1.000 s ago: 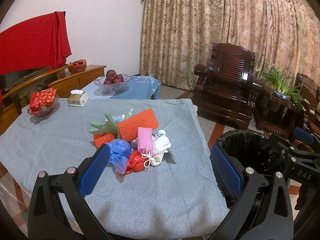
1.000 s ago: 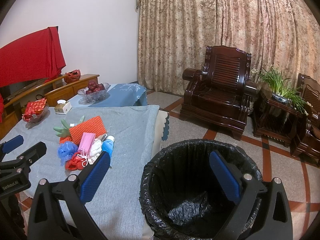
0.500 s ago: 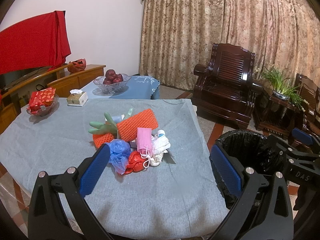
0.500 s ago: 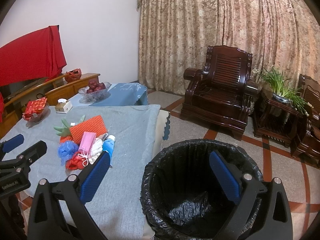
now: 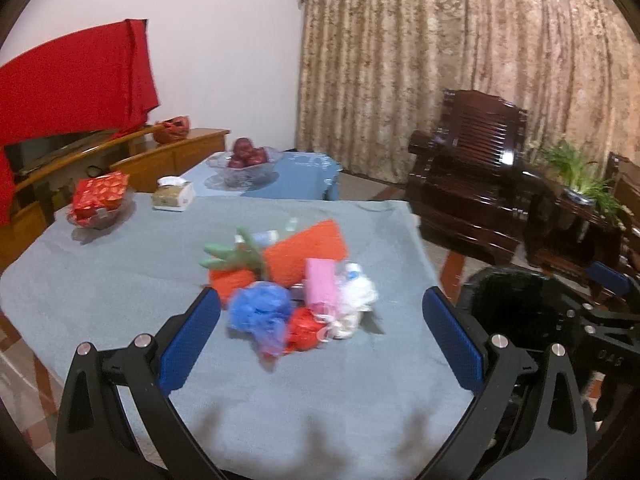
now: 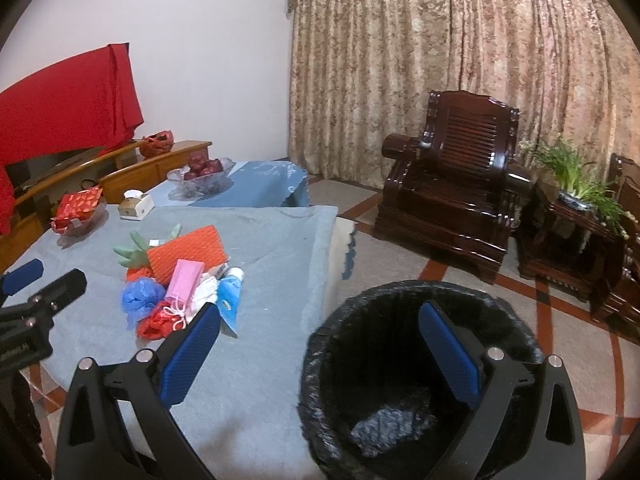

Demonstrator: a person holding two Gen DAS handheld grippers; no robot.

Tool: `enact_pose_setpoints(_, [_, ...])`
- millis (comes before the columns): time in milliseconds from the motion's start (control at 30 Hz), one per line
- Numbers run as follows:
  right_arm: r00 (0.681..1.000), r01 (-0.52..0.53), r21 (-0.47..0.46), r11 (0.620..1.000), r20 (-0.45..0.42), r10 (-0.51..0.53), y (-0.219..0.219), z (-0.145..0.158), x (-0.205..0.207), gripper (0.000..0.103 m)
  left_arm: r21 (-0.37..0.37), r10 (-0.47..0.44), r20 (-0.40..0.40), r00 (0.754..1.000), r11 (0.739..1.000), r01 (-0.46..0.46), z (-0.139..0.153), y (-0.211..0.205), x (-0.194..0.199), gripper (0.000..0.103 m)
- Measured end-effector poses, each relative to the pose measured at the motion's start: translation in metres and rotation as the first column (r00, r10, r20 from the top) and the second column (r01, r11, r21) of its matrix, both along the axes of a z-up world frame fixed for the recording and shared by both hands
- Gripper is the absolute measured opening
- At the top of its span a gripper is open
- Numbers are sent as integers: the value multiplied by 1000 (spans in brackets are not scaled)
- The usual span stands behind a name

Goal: Collect trash
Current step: 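Grasp the blue-and-white tube with the right tool while the left tool grasps the blue plastic bag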

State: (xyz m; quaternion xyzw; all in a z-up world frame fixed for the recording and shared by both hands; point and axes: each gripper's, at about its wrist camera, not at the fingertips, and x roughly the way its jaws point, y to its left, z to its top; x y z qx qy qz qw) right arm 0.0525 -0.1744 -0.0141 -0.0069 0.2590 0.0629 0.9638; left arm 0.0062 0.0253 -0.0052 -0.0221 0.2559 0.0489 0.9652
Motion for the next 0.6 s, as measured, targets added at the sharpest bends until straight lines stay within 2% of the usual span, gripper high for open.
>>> enact_pose_setpoints(167, [998,-63,8,998,-30,63,26,-19,23,97,28,83,-31,996,996,-82,-19,33,10,98])
enact_pose_setpoints(333, [990,-127,42,991,-62,129,51,-43,48,97,22,104,-45,994,994,-103,-43,59,22,98])
enact_pose_setpoints(533, [977,-173,8,985,-123,172,81,-78,82,83,10,117,-83,990,993,-117,-67,72,36,98])
enact_pose_setpoints(600, [970,-186,-5,983,-162,183,90,-92,92,74,7,115,-104,988,993,-115,-75,75,44,98])
